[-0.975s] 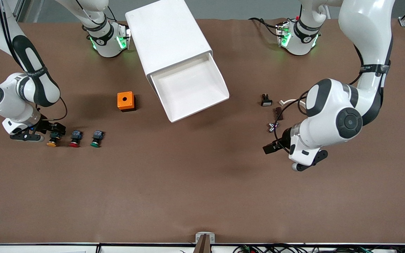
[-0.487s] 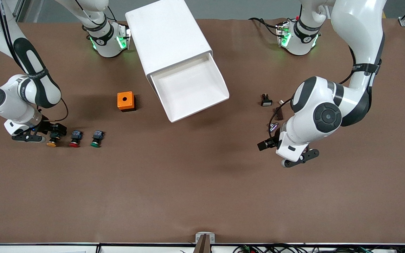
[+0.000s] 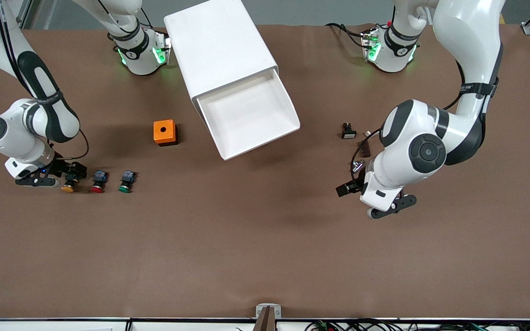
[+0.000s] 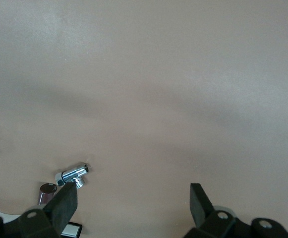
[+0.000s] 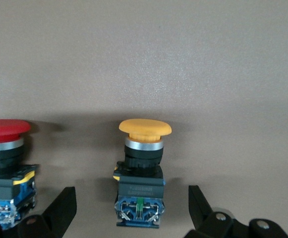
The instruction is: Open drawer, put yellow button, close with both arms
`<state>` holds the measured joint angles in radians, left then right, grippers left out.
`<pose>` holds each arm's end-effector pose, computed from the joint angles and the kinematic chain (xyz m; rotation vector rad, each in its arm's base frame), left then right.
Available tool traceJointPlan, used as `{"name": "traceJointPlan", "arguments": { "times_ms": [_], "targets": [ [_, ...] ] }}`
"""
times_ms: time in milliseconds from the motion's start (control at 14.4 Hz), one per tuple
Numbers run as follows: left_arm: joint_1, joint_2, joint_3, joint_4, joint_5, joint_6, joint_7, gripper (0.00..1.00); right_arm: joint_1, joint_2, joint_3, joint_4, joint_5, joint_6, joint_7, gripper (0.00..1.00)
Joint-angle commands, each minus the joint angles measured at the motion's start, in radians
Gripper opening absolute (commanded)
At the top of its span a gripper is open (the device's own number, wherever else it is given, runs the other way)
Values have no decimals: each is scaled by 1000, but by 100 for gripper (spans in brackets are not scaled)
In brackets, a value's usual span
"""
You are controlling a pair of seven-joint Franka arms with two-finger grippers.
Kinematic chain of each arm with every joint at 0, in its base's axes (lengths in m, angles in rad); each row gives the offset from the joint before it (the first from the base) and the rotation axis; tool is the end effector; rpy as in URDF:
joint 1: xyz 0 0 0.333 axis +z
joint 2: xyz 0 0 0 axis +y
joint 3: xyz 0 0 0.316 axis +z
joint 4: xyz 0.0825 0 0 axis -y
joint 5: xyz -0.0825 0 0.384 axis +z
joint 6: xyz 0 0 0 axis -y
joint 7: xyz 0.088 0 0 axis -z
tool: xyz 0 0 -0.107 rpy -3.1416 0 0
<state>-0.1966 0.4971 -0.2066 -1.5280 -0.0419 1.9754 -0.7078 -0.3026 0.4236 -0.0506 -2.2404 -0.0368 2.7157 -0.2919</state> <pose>0.6385 -0.2529 0.3721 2.9973 0.5212 -0.1614 0.5147 -0.1891 0.1820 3.0895 -0.0358 0.0581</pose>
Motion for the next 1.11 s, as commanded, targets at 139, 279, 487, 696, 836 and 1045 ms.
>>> {"name": "traceJointPlan", "arguments": {
  "times_ms": [139,279,487,696,836,1045],
  "targets": [
    [0,-20,-10,-20,22,5,8,100,-24,17,14,15,6,6,-20,90],
    [0,-17,-10,-18,20,5,7,100,-23,15,15,15,6,-5,-18,46],
    [3,-18,-10,-18,20,5,8,100,-21,12,15,15,8,-8,-18,0],
    [6,-17,-10,-17,22,5,8,100,-17,-22,20,34,11,-91,-18,0],
    [6,-17,-10,-20,20,5,8,100,-7,-69,25,91,12,-242,-7,0],
    [2,-17,-10,-20,22,5,8,100,6,-153,57,181,14,-474,65,0]
  ]
}}
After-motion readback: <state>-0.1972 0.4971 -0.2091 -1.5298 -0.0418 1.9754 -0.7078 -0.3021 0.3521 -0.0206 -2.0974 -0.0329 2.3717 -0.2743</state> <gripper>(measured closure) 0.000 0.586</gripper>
